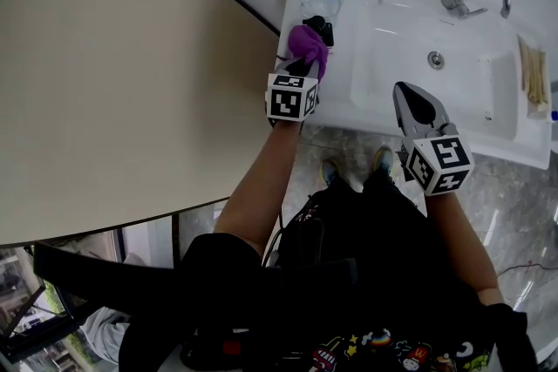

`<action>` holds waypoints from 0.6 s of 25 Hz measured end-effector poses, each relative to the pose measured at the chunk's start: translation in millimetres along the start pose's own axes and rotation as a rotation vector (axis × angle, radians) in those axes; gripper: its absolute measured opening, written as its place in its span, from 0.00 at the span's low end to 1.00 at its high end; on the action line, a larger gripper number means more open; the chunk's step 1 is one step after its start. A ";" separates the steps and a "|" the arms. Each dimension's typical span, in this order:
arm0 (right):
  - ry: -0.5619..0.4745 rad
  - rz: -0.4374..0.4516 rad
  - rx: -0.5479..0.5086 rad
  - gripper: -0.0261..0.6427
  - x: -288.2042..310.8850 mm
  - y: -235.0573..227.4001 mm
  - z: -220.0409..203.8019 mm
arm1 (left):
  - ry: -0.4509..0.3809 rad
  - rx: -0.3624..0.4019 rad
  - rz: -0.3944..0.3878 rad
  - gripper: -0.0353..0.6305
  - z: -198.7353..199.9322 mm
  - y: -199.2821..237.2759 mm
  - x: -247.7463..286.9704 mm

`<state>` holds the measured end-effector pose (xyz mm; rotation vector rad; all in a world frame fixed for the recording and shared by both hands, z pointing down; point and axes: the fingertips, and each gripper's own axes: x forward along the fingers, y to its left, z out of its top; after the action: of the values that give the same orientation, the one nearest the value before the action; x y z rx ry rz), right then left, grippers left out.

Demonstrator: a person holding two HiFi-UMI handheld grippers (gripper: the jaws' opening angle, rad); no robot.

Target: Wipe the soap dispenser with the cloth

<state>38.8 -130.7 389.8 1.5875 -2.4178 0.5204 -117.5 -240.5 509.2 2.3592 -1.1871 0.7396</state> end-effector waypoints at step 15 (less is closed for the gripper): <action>0.017 -0.087 0.024 0.07 -9.1 -12.9 -7.8 | -0.029 0.018 0.086 0.13 39.4 67.9 24.5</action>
<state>54.1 -124.6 396.1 1.6823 -2.3264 0.5469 -150.0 -315.6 500.9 2.3542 -1.3061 0.7491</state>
